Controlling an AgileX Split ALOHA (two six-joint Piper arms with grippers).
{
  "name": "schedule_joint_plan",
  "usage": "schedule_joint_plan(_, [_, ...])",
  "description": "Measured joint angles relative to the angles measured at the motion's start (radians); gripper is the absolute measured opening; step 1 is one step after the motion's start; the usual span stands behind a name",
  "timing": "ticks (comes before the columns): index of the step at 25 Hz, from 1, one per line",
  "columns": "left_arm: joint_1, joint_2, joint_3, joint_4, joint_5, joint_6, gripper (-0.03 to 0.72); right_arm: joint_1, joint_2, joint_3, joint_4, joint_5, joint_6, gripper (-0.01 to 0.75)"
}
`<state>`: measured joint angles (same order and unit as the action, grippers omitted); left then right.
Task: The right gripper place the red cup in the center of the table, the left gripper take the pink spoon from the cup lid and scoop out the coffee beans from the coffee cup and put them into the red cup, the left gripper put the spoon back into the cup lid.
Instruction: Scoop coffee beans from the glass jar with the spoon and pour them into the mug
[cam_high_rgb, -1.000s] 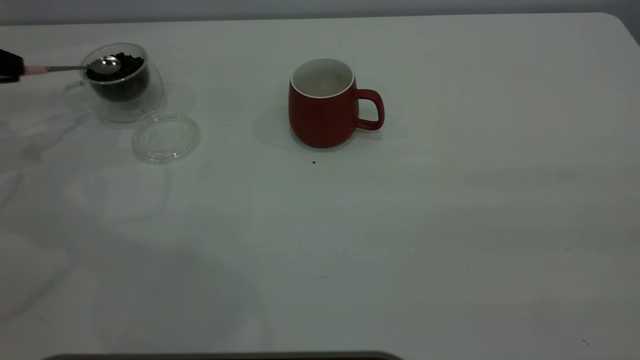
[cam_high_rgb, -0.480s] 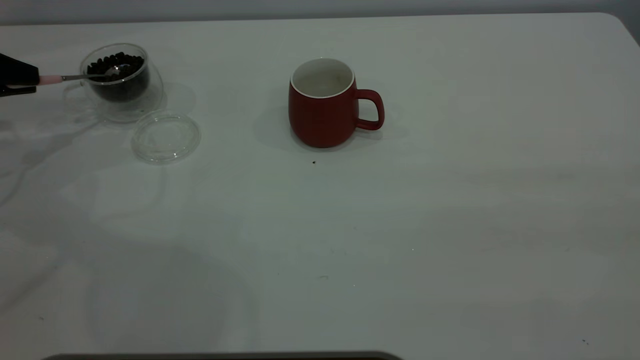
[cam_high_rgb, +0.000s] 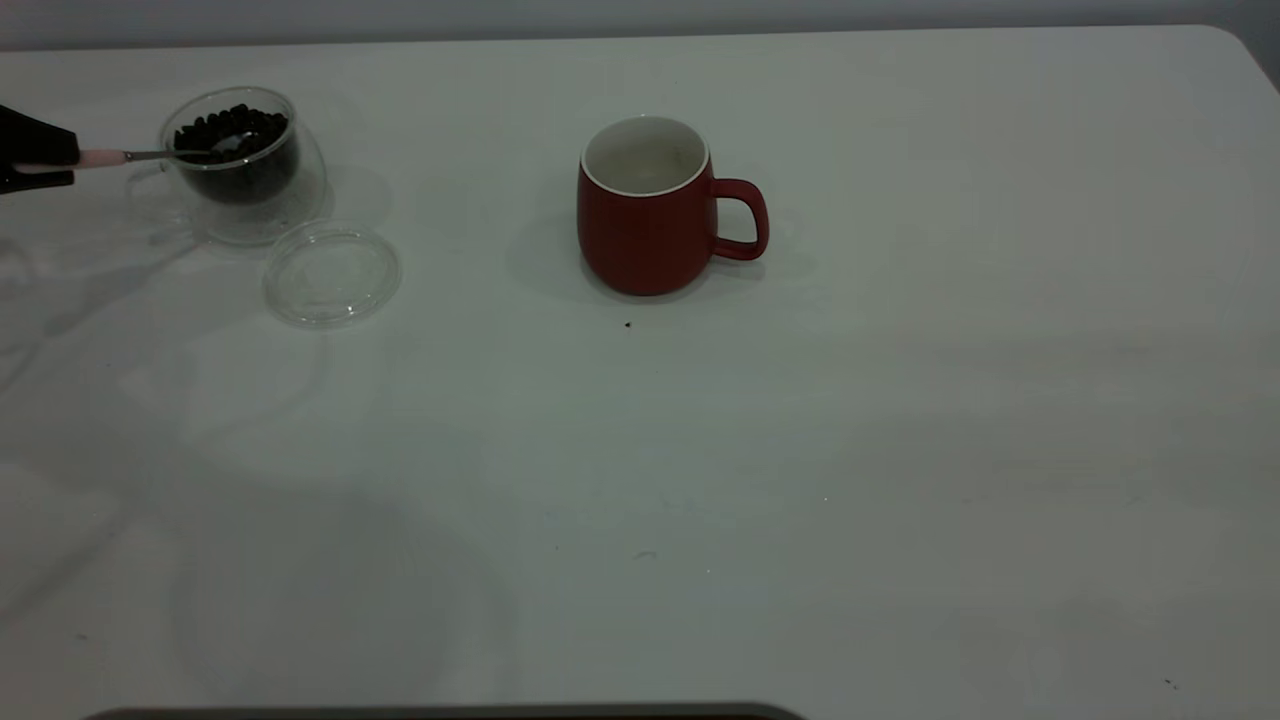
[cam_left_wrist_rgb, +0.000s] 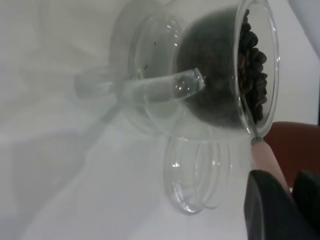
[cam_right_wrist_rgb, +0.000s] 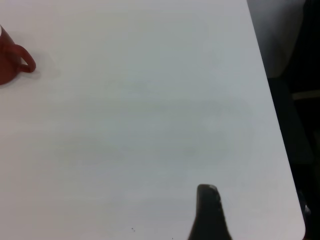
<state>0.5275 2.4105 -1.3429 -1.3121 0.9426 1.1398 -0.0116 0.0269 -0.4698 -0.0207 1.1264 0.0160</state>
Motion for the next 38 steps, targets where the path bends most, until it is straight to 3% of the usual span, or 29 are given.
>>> schedule_joint_plan(16, [0.009, 0.000, 0.000, -0.069, 0.094, -0.076, 0.119, 0.000, 0.000, 0.000, 0.000, 0.000, 0.000, 0.586])
schedule_joint_plan(26, [0.061, 0.000, 0.000, -0.045, 0.188, -0.083, 0.119, 0.000, 0.000, 0.000, 0.000, 0.000, 0.000, 0.586])
schedule_joint_plan(38, [0.075, 0.000, 0.000, -0.021, 0.198, -0.071, 0.119, 0.000, 0.000, 0.000, 0.000, 0.000, 0.000, 0.586])
